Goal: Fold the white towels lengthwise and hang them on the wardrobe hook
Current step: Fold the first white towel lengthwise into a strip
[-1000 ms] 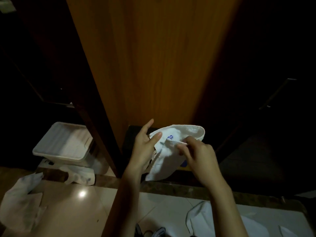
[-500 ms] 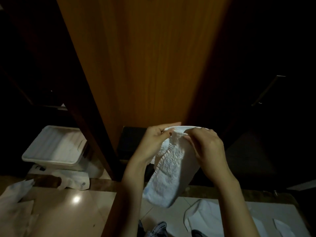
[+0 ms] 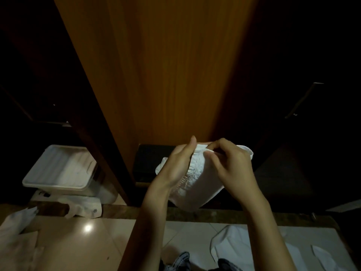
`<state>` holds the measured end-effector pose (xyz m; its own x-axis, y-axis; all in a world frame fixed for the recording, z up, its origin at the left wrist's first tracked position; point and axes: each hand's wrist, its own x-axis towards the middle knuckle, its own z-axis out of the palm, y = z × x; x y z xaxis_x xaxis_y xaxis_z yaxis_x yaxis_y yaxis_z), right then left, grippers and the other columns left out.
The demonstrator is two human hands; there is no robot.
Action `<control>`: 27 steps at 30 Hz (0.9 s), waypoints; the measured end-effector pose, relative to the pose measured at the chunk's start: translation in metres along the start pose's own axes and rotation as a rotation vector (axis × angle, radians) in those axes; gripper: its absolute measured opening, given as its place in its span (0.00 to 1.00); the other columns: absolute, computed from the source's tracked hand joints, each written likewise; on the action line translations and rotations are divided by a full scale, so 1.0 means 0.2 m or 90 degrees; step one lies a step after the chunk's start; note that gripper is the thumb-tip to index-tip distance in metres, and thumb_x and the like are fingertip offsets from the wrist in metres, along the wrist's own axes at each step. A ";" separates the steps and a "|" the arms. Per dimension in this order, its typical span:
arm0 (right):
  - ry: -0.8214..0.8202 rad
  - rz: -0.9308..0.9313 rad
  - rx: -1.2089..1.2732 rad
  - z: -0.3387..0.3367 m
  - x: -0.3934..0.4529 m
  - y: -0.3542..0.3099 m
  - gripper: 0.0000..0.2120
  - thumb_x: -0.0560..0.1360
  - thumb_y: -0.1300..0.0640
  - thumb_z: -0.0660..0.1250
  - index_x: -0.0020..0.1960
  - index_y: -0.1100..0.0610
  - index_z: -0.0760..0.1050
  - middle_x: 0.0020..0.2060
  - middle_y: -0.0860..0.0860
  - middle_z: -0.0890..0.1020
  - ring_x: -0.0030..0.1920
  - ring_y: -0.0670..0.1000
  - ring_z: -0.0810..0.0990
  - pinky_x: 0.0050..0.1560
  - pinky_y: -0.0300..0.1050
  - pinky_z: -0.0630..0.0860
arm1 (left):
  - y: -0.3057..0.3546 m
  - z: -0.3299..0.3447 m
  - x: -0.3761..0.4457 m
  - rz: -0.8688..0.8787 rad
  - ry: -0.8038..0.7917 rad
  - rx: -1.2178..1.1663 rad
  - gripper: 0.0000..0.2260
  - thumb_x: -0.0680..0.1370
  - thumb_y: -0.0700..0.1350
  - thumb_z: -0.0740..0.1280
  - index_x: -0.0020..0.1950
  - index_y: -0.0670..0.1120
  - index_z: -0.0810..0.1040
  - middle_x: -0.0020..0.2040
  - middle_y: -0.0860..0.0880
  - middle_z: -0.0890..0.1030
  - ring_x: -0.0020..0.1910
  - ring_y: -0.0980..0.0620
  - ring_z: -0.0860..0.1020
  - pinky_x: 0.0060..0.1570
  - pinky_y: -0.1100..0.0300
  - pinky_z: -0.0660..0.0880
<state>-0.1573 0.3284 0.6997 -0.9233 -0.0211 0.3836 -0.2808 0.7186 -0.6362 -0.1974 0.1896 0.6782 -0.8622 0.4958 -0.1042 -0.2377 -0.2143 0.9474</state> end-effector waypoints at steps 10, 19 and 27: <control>0.046 0.004 0.068 -0.01 -0.01 0.00 0.02 0.75 0.62 0.67 0.45 0.59 0.74 0.38 0.46 0.79 0.42 0.42 0.78 0.41 0.28 0.71 | 0.01 0.00 -0.01 0.011 -0.040 0.027 0.17 0.76 0.58 0.62 0.58 0.51 0.81 0.58 0.46 0.81 0.61 0.49 0.77 0.59 0.55 0.74; 0.076 0.020 0.084 0.03 -0.01 -0.02 0.03 0.75 0.60 0.68 0.46 0.59 0.76 0.38 0.42 0.79 0.44 0.40 0.79 0.43 0.29 0.73 | 0.01 -0.01 -0.01 0.096 -0.013 0.097 0.10 0.77 0.48 0.62 0.50 0.48 0.82 0.51 0.54 0.84 0.56 0.57 0.79 0.56 0.67 0.74; 0.002 0.062 -0.075 -0.04 -0.03 0.05 0.12 0.73 0.48 0.64 0.46 0.55 0.79 0.41 0.51 0.79 0.43 0.48 0.78 0.43 0.51 0.78 | -0.03 -0.08 -0.04 0.129 0.058 0.150 0.11 0.78 0.52 0.58 0.47 0.53 0.80 0.42 0.52 0.81 0.44 0.54 0.80 0.44 0.62 0.74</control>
<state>-0.1530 0.3413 0.6963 -0.9437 0.0554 0.3262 -0.1564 0.7940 -0.5875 -0.1965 0.1734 0.6692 -0.9202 0.3839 0.0768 0.0432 -0.0955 0.9945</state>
